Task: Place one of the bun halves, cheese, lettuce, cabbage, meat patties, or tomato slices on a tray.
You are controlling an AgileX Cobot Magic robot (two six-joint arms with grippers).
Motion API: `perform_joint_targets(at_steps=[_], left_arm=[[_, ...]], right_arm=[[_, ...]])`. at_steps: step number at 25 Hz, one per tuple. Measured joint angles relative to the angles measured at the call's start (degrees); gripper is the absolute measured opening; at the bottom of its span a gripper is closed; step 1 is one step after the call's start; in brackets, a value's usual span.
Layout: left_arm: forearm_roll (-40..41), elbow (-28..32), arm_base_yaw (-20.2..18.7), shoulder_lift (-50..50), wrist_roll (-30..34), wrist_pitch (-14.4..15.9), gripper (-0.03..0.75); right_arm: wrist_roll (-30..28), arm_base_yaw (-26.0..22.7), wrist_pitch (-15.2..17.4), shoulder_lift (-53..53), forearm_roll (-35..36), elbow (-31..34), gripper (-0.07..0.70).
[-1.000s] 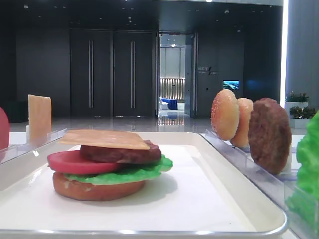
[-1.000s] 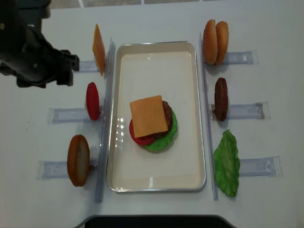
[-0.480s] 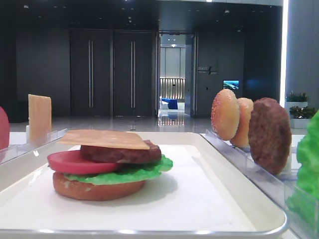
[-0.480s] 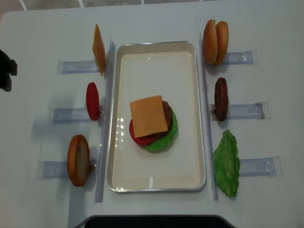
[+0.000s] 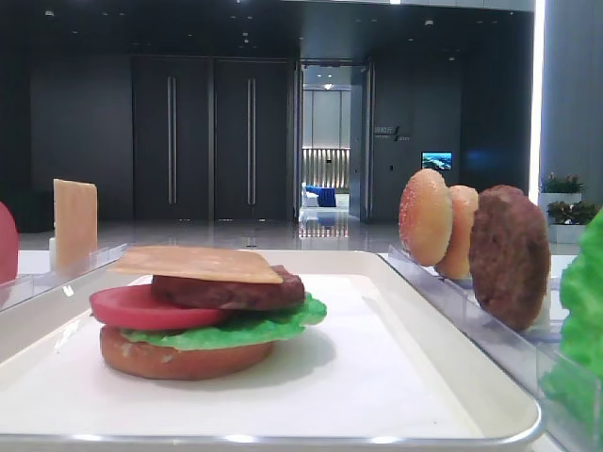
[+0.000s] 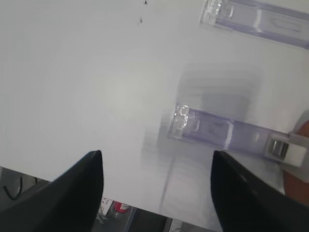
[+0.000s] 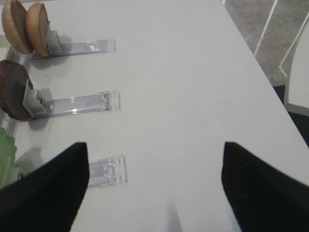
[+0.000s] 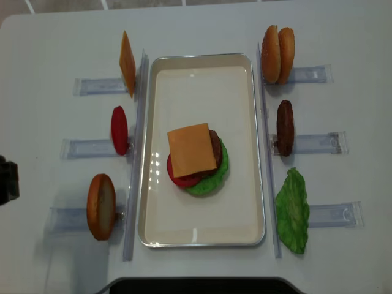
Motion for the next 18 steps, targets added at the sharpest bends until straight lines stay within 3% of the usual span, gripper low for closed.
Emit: perform_joint_targets(at_steps=[8, 18], left_arm=[[-1.39, 10.38, -0.47, -21.3, 1.1, 2.25, 0.527], [-1.13, 10.99, -10.48, -33.77, 2.28, 2.34, 0.526]], right_arm=[[0.0, 0.0, 0.0, 0.0, 0.0, 0.0, 0.538], [0.0, 0.0, 0.0, 0.0, 0.0, 0.0, 0.538]])
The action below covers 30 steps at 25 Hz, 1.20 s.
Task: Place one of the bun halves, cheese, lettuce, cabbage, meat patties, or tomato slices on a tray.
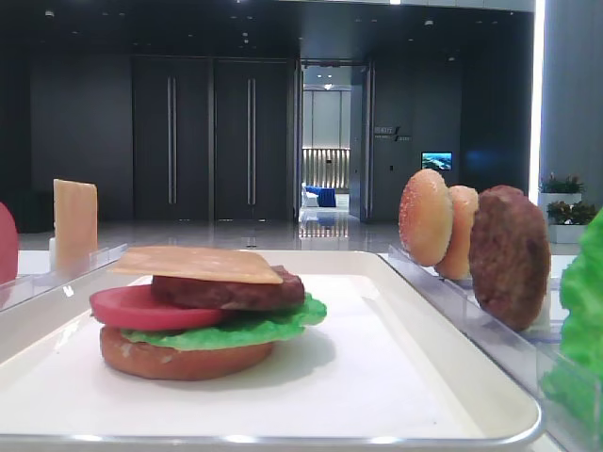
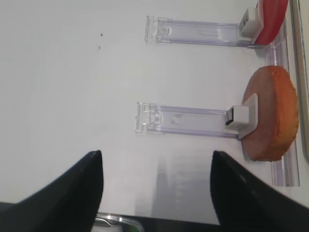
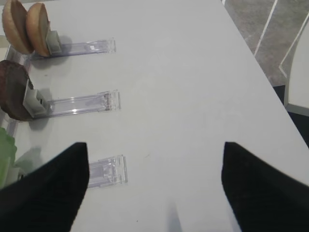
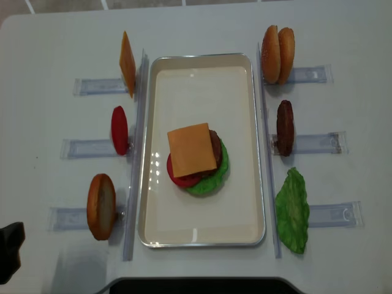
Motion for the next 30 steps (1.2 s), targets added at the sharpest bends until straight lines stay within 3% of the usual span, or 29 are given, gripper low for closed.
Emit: perform_joint_targets(at_steps=[6, 13, 21, 30], left_arm=[[-0.19, 0.0, -3.24, -6.88, 1.12, 0.17, 0.526], [-1.25, 0.0, -3.43, -17.4, 3.35, 1.24, 0.524], [-1.86, 0.1, -3.43, -18.03, 3.76, 1.29, 0.512], [-1.88, 0.1, -3.43, -18.03, 3.76, 1.29, 0.417]], right_arm=[[0.0, 0.0, 0.0, 0.0, 0.0, 0.0, 0.538], [0.0, 0.0, 0.0, 0.0, 0.0, 0.0, 0.538], [0.0, 0.0, 0.0, 0.0, 0.0, 0.0, 0.538], [0.0, 0.0, 0.0, 0.0, 0.0, 0.0, 0.538]])
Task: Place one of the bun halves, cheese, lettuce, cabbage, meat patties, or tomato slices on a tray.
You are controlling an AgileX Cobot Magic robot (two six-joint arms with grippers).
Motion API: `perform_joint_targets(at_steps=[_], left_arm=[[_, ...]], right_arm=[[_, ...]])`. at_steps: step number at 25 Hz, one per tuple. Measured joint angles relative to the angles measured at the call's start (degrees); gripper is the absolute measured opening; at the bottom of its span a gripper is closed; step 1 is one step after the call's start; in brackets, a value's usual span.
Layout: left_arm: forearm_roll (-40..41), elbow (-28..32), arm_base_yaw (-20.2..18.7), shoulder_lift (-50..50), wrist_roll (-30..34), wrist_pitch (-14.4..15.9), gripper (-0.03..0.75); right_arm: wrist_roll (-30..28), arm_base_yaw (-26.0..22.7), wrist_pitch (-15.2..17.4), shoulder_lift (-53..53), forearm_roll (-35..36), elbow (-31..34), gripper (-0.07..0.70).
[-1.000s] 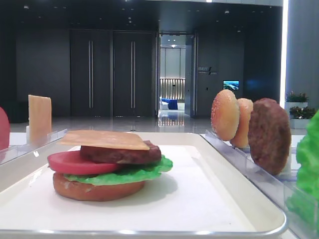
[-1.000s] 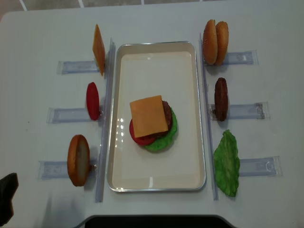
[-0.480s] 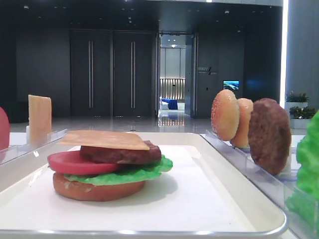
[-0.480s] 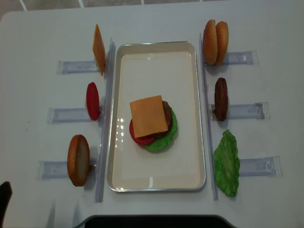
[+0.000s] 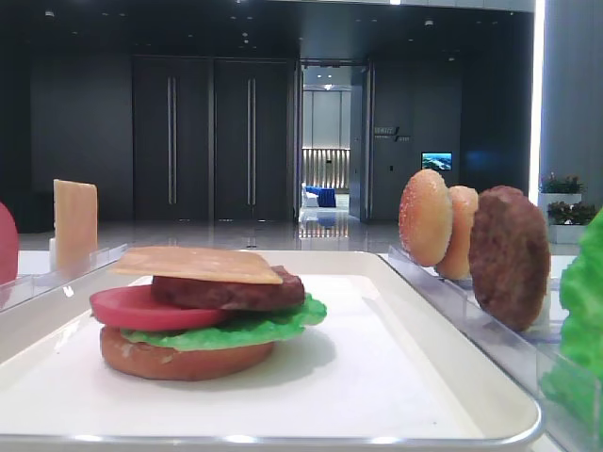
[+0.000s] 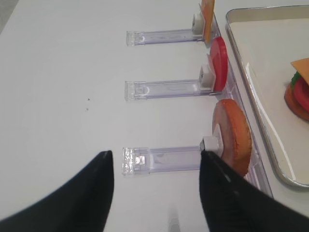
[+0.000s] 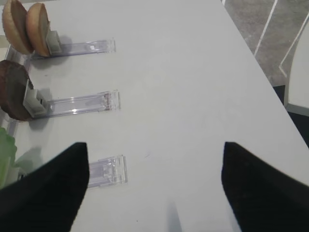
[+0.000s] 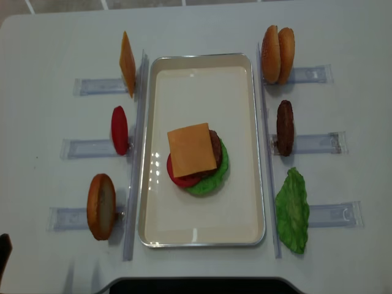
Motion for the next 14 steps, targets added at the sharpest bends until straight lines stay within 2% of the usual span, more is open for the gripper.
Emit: perform_joint_targets(at_steps=[14], left_arm=[[-0.04, 0.0, 0.0, 0.0, 0.0, 0.0, 0.314]], right_arm=[[0.0, 0.0, 0.0, 0.0, 0.0, 0.0, 0.538]])
